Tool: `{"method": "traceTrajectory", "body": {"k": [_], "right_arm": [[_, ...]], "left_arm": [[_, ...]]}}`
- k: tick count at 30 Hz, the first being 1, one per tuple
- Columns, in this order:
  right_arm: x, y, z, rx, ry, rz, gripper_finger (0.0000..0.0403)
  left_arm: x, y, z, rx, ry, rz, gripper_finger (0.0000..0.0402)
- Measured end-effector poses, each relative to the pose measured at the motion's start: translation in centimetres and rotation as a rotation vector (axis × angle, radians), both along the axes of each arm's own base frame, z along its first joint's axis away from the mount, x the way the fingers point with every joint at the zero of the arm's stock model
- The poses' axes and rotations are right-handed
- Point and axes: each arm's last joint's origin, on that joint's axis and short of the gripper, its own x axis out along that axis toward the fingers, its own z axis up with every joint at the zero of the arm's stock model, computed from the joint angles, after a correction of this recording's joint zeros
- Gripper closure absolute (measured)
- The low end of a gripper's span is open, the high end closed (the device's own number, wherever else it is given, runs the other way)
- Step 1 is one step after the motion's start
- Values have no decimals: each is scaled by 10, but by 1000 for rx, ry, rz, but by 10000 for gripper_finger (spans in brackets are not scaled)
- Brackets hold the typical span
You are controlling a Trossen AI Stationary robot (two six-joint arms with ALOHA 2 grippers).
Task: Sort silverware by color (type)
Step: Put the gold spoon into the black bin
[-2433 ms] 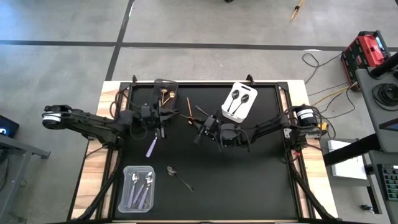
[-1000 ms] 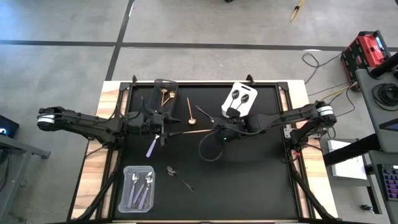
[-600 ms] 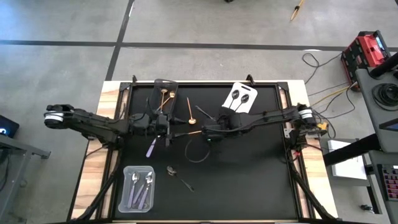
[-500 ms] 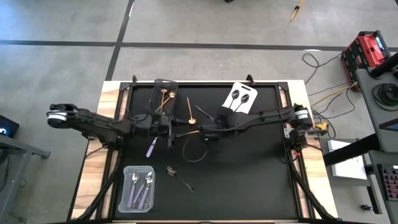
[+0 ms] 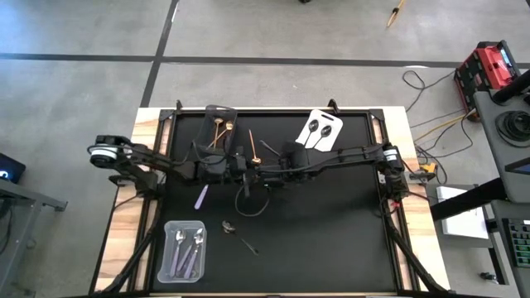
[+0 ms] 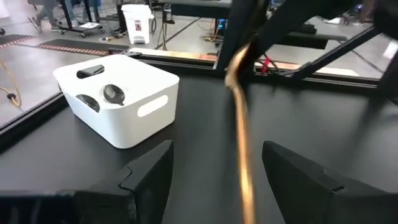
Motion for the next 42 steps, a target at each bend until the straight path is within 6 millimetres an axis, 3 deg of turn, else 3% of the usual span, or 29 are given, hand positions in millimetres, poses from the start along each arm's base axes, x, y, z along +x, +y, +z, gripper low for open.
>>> {"method": "traceTrajectory", "body": {"k": [3, 7, 15, 19, 29, 35, 42], "right_arm": [[-1, 0, 0, -1, 12, 3, 390], [-2, 0, -1, -2, 20, 2, 390], [-1, -1, -1, -8, 14, -8, 390], [-1, -1, -1, -7, 9, -7, 376], [0, 0, 8, -6, -26, 6, 275], [-12, -1, 41, -20, -133, 24, 247], [-35, 5, 92, -44, -383, 79, 231]], "left_arm": [[2, 0, -4, 4, 13, 1, 180], [2, 0, -4, 5, 17, 0, 220], [2, 0, -3, 0, 41, -3, 387], [2, -1, -3, 2, 44, -1, 398], [1, -1, -2, 13, -3, 6, 400], [-12, -1, -2, 18, -132, -2, 400], [-24, -3, 0, 2, -239, -51, 401]]}}
